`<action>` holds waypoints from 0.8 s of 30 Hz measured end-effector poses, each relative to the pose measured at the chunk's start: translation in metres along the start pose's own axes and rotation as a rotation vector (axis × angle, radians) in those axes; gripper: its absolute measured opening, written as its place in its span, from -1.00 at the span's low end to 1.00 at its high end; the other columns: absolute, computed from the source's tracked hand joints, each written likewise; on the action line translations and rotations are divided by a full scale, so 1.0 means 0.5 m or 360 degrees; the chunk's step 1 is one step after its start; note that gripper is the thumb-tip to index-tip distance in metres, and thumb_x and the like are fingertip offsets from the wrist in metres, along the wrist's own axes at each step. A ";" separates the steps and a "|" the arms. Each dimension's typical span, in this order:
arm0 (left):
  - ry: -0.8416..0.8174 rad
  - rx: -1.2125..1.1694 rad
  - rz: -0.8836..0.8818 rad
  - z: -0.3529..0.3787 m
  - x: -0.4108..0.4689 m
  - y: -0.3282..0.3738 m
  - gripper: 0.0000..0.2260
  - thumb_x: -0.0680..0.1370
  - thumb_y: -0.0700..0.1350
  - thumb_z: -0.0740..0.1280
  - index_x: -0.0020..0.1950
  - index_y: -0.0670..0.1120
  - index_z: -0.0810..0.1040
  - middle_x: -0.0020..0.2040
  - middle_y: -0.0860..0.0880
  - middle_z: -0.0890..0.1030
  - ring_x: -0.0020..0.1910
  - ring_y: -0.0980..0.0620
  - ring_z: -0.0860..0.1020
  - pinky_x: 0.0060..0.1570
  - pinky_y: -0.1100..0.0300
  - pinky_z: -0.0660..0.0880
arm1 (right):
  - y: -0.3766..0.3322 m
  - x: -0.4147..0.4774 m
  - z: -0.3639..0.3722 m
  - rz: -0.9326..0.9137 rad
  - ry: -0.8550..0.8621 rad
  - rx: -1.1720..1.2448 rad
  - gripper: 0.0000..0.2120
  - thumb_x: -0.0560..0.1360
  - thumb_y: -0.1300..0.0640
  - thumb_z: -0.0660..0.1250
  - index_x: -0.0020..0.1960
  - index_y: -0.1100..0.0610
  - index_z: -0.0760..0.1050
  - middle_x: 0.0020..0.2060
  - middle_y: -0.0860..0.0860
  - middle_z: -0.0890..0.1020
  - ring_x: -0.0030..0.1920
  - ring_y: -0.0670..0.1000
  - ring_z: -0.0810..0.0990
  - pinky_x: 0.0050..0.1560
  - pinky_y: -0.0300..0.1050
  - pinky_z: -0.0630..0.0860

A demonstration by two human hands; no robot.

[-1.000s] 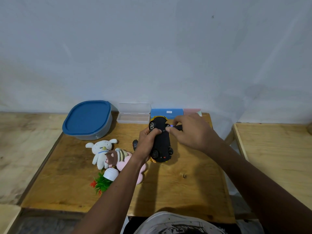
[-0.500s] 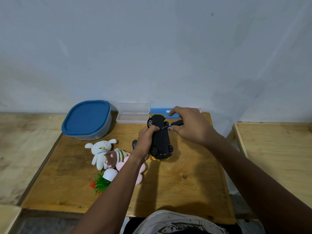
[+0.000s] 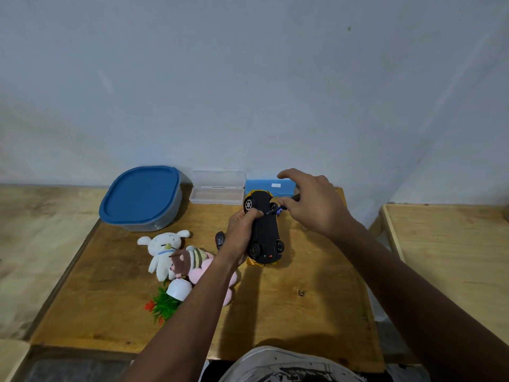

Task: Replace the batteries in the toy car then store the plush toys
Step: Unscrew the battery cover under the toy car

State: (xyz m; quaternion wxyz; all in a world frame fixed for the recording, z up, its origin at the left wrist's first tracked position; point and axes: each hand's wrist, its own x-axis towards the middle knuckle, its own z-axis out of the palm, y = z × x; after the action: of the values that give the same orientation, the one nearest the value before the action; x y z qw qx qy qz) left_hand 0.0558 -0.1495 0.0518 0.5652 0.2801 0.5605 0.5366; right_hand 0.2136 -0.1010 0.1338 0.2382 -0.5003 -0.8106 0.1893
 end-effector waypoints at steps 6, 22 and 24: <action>-0.0035 0.0005 -0.0022 0.001 0.004 -0.004 -0.82 0.59 -0.18 0.26 0.13 -0.22 0.55 -0.17 -0.13 0.64 -0.20 -0.06 0.62 -0.24 0.08 0.57 | -0.005 0.005 0.003 0.0012 0.0018 0.0192 -0.61 0.43 0.15 0.50 0.24 -0.02 0.55 -0.18 -0.04 0.62 -0.13 -0.04 0.62 0.05 -0.09 0.57; -0.0073 0.0039 -0.0097 -0.002 0.002 -0.018 -0.74 0.59 -0.13 0.29 0.23 -0.22 0.51 -0.08 -0.19 0.63 -0.16 -0.09 0.65 -0.24 0.07 0.59 | 0.012 -0.003 0.005 -0.0025 -0.0093 0.0067 -0.39 0.52 0.13 0.40 0.50 -0.07 0.26 -0.15 0.02 0.65 -0.13 0.01 0.56 -0.08 -0.12 0.48; -0.0077 0.0065 -0.0095 -0.004 0.001 -0.018 -0.74 0.59 -0.13 0.29 0.22 -0.22 0.51 -0.09 -0.19 0.63 -0.17 -0.08 0.65 -0.25 0.08 0.59 | 0.014 -0.004 0.006 -0.0043 -0.0141 0.0114 -0.37 0.50 0.16 0.42 0.49 -0.09 0.27 -0.01 0.02 0.64 -0.02 0.03 0.57 0.08 -0.05 0.53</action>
State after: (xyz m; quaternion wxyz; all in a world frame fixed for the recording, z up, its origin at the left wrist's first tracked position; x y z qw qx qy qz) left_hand 0.0566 -0.1519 0.0428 0.5886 0.2877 0.5656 0.5009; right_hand 0.2177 -0.1001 0.1268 0.2224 -0.4715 -0.8198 0.2370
